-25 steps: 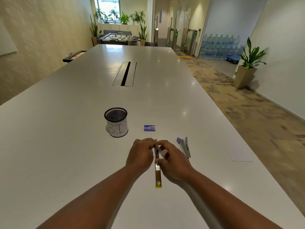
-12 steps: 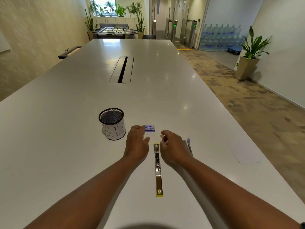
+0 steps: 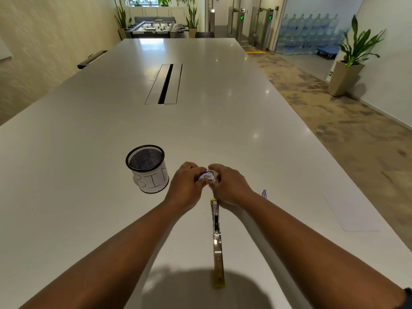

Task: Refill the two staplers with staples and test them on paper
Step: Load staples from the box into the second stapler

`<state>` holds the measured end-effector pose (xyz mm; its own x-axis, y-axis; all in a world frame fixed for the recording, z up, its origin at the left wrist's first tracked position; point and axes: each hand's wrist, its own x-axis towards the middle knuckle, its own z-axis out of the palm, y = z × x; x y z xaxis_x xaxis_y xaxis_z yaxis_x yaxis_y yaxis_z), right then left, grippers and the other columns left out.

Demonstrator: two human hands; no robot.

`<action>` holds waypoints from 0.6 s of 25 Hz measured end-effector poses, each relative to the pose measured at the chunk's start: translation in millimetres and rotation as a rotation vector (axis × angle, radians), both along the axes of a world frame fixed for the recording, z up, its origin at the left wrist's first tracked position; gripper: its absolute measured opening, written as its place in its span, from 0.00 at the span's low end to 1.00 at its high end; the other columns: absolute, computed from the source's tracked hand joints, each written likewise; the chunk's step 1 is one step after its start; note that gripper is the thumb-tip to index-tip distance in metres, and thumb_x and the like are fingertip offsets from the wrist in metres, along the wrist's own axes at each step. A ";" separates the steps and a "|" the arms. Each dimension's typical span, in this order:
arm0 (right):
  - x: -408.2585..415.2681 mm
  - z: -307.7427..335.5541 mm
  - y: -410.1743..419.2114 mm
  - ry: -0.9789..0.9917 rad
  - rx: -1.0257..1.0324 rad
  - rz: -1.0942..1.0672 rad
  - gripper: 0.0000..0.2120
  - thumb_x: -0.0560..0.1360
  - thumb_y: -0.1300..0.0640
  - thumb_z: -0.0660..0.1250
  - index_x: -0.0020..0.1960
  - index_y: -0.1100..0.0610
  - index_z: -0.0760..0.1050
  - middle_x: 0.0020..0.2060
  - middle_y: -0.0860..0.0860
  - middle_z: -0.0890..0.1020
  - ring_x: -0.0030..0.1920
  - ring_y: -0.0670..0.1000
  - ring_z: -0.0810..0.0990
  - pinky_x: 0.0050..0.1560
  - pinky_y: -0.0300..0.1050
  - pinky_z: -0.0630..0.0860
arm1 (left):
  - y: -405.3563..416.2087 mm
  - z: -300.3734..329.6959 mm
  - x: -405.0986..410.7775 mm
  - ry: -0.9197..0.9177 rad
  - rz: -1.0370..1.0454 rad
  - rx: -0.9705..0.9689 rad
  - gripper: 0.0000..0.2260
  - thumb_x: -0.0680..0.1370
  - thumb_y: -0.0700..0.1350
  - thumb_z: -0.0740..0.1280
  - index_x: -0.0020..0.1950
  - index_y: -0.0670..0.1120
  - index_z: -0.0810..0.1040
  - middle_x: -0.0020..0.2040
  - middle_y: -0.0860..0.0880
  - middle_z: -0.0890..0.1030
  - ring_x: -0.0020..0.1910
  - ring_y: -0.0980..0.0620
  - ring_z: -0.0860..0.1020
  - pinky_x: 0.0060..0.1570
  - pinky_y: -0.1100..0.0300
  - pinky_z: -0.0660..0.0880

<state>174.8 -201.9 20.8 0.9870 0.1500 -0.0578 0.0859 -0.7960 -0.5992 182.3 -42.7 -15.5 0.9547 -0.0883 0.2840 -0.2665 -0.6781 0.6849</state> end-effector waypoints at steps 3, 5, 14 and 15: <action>2.0 -1.3 1.5 -0.002 0.012 -0.030 0.13 0.80 0.53 0.67 0.63 0.50 0.77 0.57 0.51 0.83 0.57 0.55 0.80 0.54 0.48 0.73 | -0.4 2.2 -3.2 -0.007 -0.017 -0.002 0.09 0.77 0.45 0.73 0.57 0.49 0.85 0.48 0.53 0.79 0.49 0.55 0.75 0.47 0.68 0.68; 3.8 -1.7 -0.4 0.007 0.049 -0.076 0.10 0.79 0.55 0.68 0.60 0.51 0.79 0.54 0.50 0.83 0.55 0.55 0.80 0.53 0.49 0.74 | -2.1 3.2 -3.9 -0.002 -0.006 -0.001 0.10 0.77 0.44 0.73 0.58 0.47 0.85 0.49 0.53 0.79 0.51 0.53 0.75 0.48 0.64 0.69; -4.2 -0.2 -2.9 0.026 0.244 -0.162 0.14 0.79 0.57 0.66 0.64 0.52 0.77 0.54 0.48 0.81 0.55 0.52 0.79 0.55 0.46 0.75 | -3.2 5.3 -6.3 0.018 -0.006 0.000 0.11 0.78 0.44 0.72 0.59 0.46 0.85 0.50 0.49 0.79 0.52 0.49 0.76 0.52 0.53 0.74; -5.5 -0.3 -2.8 0.016 0.270 -0.189 0.13 0.78 0.58 0.65 0.62 0.52 0.77 0.53 0.49 0.81 0.52 0.52 0.79 0.51 0.46 0.74 | -3.3 4.9 -6.3 0.020 -0.002 0.002 0.11 0.78 0.44 0.72 0.59 0.45 0.85 0.50 0.49 0.79 0.52 0.49 0.76 0.52 0.53 0.74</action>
